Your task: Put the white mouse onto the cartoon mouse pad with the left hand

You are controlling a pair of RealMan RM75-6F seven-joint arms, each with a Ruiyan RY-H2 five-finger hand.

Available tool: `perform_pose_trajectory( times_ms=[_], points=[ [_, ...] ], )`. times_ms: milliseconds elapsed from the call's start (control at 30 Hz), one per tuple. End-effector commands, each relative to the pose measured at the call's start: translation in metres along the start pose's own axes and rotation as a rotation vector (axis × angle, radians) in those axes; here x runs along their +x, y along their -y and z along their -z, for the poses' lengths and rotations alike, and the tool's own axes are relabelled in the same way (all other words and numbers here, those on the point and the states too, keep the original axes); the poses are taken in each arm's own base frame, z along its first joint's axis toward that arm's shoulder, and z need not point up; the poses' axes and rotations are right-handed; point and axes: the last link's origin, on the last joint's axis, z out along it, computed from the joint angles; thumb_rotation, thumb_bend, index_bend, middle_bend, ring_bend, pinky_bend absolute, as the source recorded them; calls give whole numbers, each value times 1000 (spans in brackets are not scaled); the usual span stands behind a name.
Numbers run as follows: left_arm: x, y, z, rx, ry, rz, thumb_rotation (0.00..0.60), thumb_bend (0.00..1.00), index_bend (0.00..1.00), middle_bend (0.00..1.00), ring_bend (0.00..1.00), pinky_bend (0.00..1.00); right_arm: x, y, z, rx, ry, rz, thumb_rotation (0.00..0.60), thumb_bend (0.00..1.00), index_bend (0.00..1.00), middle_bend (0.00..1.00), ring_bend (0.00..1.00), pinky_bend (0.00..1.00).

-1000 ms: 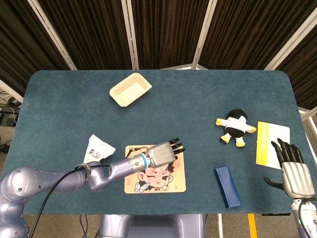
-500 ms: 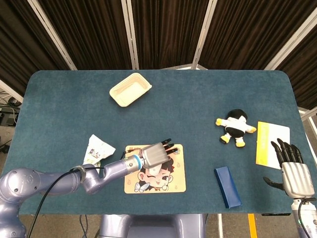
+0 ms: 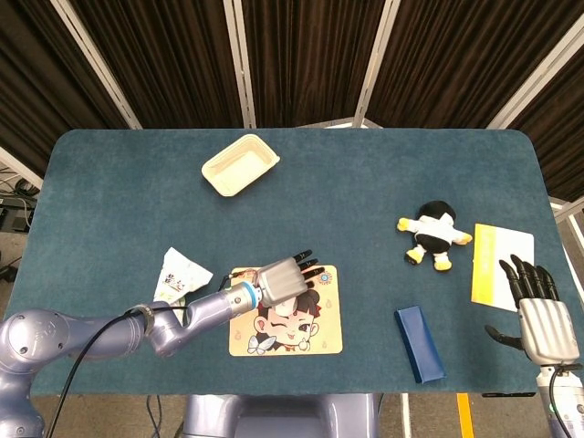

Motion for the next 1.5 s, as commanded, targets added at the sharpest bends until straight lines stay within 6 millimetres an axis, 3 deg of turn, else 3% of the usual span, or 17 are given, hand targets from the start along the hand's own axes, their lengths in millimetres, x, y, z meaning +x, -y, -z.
perform_pose_trajectory(
  times_ms=[33,233,367,533,733,833,867,1100,1267,1400,1500],
  points=[
    [0,0,0,3,-4,3,600,131,229,0,0,0,0,0,0,0,0,-1,600,100,32,0,0,0],
    [8,9,3,34,-41,26,600,132,229,0,0,0,0,0,0,0,1,-2,600,99,32,0,0,0],
    [26,36,12,120,-131,-8,600,132,229,0,0,0,0,0,0,0,1,-2,600,100,32,0,0,0],
    [37,65,36,222,-204,54,600,132,229,0,0,0,0,0,0,0,0,0,600,100,32,0,0,0],
    [29,89,77,357,-252,23,600,133,218,0,0,0,0,0,0,-1,-1,3,600,100,31,0,0,0],
    [16,101,111,453,-260,7,600,133,183,0,0,0,0,0,0,0,-2,4,600,100,32,0,0,0],
    [4,110,140,534,-247,31,600,133,161,0,0,0,0,0,0,0,-3,5,600,100,32,0,0,0],
    [-24,109,229,723,-211,143,600,131,57,0,0,0,0,0,1,1,-8,8,600,100,32,0,0,0],
    [-54,96,290,842,-208,270,600,125,6,0,0,0,0,1,4,3,-15,9,600,100,32,0,0,0],
    [-72,78,323,879,-221,312,600,124,0,0,0,0,0,0,6,5,-22,8,600,100,32,0,0,0],
    [-82,66,337,891,-235,340,600,123,0,0,0,0,0,-1,8,7,-25,4,600,100,32,0,0,0]
  ],
)
